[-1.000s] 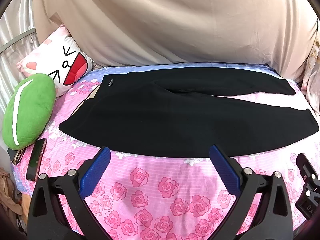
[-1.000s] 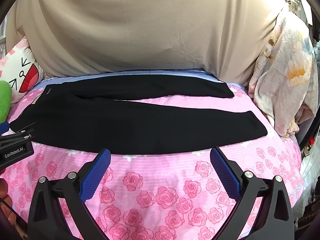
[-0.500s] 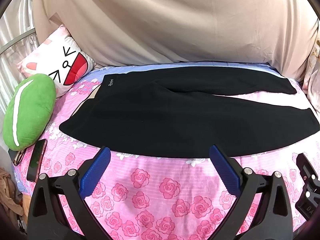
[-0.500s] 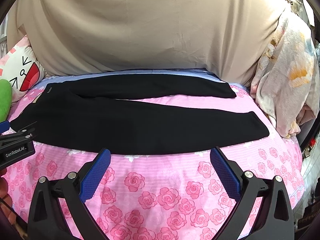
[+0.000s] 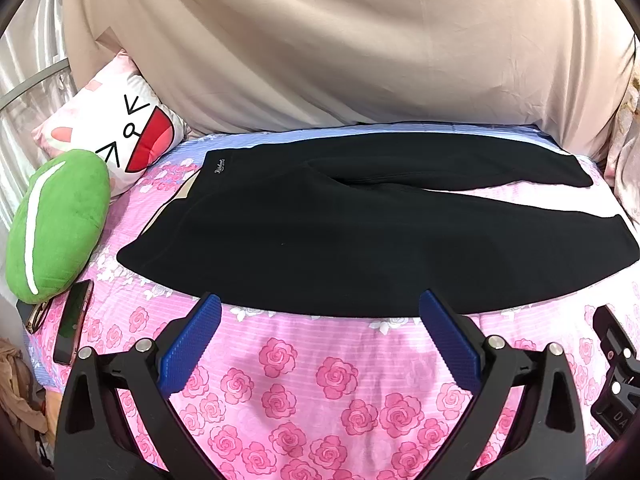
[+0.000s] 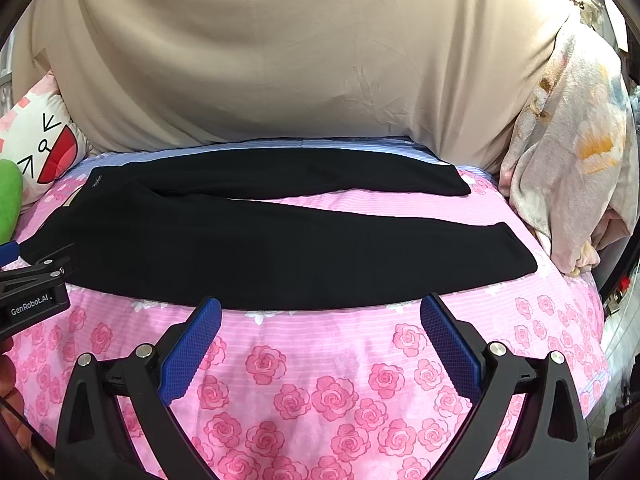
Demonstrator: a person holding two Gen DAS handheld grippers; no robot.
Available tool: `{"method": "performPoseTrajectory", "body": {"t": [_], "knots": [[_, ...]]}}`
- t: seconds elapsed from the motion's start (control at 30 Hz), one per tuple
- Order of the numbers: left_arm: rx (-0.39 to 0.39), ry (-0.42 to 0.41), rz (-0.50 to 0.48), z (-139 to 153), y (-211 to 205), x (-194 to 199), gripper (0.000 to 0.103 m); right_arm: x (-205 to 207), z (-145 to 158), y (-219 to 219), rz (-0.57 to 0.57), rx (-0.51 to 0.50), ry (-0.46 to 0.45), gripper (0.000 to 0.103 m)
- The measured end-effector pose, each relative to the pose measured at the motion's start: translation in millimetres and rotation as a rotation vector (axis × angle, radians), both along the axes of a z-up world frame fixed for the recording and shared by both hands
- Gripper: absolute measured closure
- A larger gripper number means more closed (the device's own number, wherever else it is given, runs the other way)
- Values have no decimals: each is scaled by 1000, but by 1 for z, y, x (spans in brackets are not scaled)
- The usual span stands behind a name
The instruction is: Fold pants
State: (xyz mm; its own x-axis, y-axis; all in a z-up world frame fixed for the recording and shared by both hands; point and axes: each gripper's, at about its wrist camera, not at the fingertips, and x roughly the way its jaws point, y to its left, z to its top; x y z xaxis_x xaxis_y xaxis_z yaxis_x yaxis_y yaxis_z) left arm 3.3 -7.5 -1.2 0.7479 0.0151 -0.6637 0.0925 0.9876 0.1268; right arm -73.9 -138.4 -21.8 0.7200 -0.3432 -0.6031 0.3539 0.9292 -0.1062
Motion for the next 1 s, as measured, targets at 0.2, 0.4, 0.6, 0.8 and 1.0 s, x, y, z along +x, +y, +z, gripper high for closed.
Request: {"method": "performPoseTrajectory", "body": {"t": [0.2, 0.4, 0.6, 0.8, 1.0], "knots": [[-1, 1, -3, 0, 0, 0, 6, 0, 0, 0, 3, 0, 1, 5], [0, 2, -5, 0, 1, 1, 6, 0, 0, 1, 3, 3, 1, 5], [1, 4, -5, 0, 2, 3, 6, 1, 1, 0, 1, 8, 4, 5], [2, 6, -7, 0, 2, 5, 6, 2, 2, -1, 0, 10, 6, 5], [3, 6, -10, -1, 4, 5, 6, 3, 0, -1, 1, 13, 8, 5]]}}
